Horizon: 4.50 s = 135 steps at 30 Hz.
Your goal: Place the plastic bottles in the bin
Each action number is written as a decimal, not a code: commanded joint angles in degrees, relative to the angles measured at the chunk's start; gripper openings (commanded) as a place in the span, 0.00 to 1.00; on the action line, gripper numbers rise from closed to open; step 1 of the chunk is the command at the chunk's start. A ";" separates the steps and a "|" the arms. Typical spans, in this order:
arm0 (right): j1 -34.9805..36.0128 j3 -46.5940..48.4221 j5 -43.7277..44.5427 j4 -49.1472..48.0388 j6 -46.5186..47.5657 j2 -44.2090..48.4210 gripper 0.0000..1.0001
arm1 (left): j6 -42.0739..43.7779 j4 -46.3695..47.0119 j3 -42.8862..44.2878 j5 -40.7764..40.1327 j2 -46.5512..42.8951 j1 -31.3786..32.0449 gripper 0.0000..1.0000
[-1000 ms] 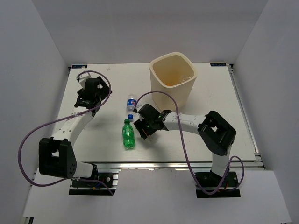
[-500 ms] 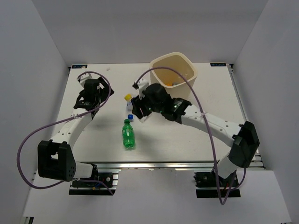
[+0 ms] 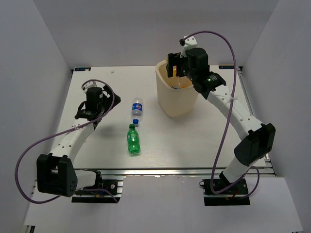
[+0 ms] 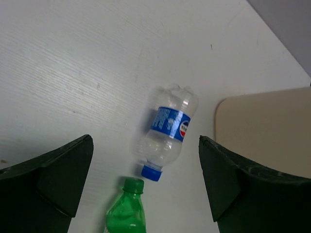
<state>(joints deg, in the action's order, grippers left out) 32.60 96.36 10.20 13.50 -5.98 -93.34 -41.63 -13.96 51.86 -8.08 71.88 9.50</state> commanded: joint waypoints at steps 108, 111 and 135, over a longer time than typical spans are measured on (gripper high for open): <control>-34.80 -52.58 5.44 -23.34 -6.68 35.77 0.89 | 20.80 -1.78 22.24 18.52 34.81 7.82 0.98; -34.80 -53.20 5.54 -23.69 -6.59 36.82 0.89 | 19.66 -0.46 21.53 19.86 37.62 7.91 0.98; -34.97 -55.93 5.19 -24.66 -8.08 41.75 0.89 | 20.35 10.87 52.44 28.99 28.66 16.76 0.42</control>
<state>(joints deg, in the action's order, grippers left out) -2.02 40.93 15.68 -7.99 -13.32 -52.56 -22.39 -6.33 99.44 15.07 98.65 21.45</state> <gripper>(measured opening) 0.895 0.583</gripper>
